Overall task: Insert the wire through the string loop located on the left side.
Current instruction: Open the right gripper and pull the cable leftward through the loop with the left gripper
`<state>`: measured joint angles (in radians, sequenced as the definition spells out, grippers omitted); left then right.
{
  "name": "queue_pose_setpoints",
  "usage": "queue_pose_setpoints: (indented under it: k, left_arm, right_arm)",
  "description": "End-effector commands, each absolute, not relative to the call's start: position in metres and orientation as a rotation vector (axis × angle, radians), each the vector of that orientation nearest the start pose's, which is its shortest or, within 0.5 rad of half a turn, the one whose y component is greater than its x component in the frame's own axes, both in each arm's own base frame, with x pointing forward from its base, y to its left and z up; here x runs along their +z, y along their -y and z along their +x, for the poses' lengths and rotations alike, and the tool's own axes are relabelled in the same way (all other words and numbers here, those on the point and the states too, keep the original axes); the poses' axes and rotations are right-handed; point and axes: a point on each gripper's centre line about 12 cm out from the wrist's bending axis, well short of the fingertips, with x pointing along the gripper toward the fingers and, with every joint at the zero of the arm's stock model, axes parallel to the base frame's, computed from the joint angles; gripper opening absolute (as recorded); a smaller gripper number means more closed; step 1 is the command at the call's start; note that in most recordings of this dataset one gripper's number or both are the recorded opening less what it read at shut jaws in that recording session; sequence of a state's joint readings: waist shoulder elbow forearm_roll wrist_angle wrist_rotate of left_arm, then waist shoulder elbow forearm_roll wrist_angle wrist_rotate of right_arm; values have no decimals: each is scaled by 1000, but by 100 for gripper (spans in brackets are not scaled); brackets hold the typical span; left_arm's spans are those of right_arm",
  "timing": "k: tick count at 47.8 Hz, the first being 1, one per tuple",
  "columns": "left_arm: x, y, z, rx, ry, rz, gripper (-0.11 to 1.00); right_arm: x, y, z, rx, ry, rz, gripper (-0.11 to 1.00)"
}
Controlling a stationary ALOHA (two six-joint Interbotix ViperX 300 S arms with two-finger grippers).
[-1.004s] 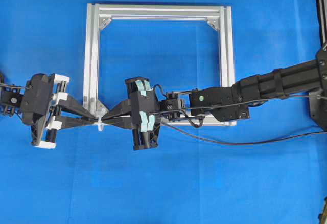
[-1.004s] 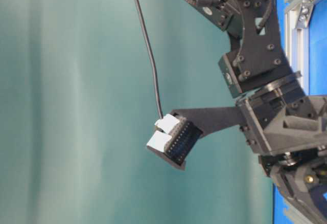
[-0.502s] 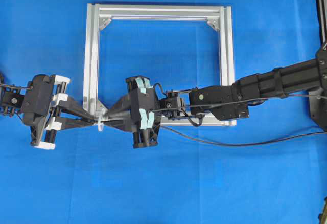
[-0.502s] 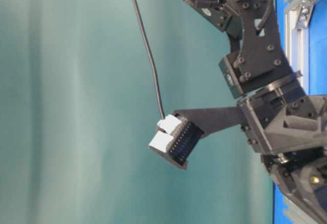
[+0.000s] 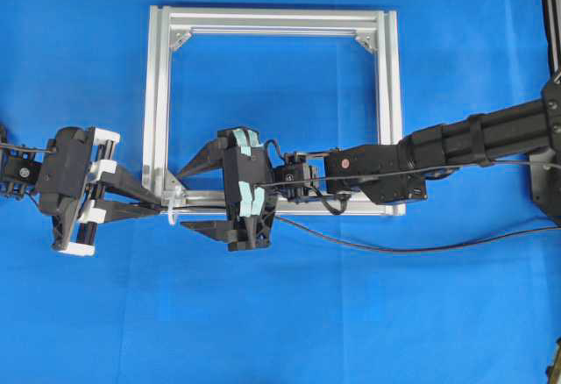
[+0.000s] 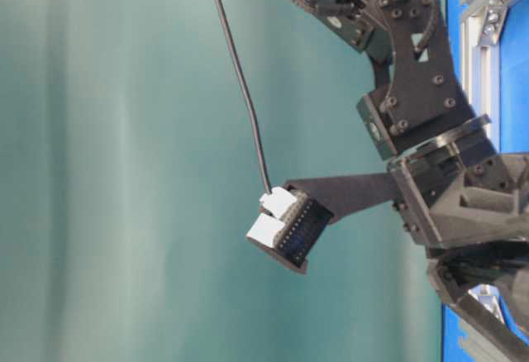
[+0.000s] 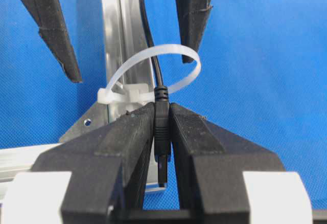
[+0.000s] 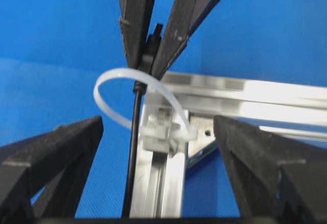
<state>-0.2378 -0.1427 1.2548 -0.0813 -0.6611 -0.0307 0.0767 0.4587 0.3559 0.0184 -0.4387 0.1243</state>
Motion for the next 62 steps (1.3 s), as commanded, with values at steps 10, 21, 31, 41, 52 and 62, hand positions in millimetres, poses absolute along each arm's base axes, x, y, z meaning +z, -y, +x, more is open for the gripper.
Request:
queue_pose_setpoints:
  k: [10,21,31,41,52,62]
  left_arm:
    - [122,54,240,-172,-506,-27,8]
    - [133,54,221,-187,-634,-28,8]
    - [158,51,201,-188,-653,-75,8]
    - [179,47,178,-195,-640,-110,8]
    - [199,43,155,-198,-632,-151,8]
    - [207,39,142,-192,-641,-170,8]
  right_arm:
    - [126,-36,506,40,-338,125,96]
    - [126,-36,506,41,-338,123,96]
    - [125,-36,506,42,-343,119,96]
    - [125,-36,506,42,-344,119,96]
    - [126,-36,506,42,-344,119,96]
    - [125,-36,506,43,-347,116,96]
